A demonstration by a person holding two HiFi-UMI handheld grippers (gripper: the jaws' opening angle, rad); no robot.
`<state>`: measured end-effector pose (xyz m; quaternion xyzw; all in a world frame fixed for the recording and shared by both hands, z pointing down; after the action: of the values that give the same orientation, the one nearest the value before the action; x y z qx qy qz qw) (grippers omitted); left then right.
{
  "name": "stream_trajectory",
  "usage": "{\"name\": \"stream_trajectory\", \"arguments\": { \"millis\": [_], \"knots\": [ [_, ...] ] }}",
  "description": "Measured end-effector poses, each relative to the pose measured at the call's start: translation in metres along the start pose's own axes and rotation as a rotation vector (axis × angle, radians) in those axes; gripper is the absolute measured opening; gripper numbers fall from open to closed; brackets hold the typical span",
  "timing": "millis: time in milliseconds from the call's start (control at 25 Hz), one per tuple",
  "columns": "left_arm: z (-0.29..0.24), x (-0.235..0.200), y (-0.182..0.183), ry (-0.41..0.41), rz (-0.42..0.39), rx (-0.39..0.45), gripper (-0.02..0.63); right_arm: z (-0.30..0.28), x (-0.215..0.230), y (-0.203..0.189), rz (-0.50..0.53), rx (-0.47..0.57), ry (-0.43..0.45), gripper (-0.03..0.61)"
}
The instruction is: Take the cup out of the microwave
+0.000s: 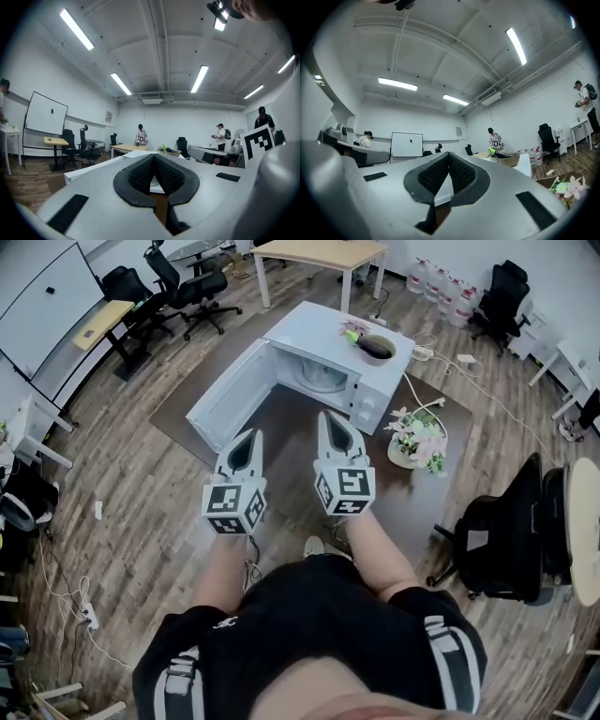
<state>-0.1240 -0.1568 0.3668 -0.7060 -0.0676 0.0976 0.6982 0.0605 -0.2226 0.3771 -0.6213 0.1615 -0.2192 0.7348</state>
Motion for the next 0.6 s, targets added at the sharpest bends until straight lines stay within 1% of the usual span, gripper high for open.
{"name": "stream_trajectory", "arguments": {
  "millis": [80,200,440,600],
  "knots": [
    [-0.029,-0.007,0.003,-0.002,0.000,-0.006,0.000,-0.025,0.012,-0.003,0.001,-0.008,0.008,0.002],
    [-0.060,-0.014,0.002,-0.011,0.001,-0.027,0.000,-0.050,0.024,-0.009,-0.005,-0.027,0.010,0.002],
    [-0.098,-0.030,-0.007,-0.036,0.008,-0.059,0.000,-0.079,0.034,-0.023,-0.004,-0.038,-0.010,0.002],
    [-0.116,-0.040,-0.009,-0.082,0.008,-0.060,0.000,-0.094,0.035,-0.029,-0.003,-0.048,-0.040,0.002]
  ]
}}
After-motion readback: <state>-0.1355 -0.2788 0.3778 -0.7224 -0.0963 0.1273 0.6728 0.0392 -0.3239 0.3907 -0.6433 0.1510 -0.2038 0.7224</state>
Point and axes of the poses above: the fingertips, and each gripper's own axes: z backward along the fingers, x to its right, y out of its top, the point moved 8 cm from there along z, backward along the fingers, and after that the axes turned 1 degree about z, right-handed, at the moved point
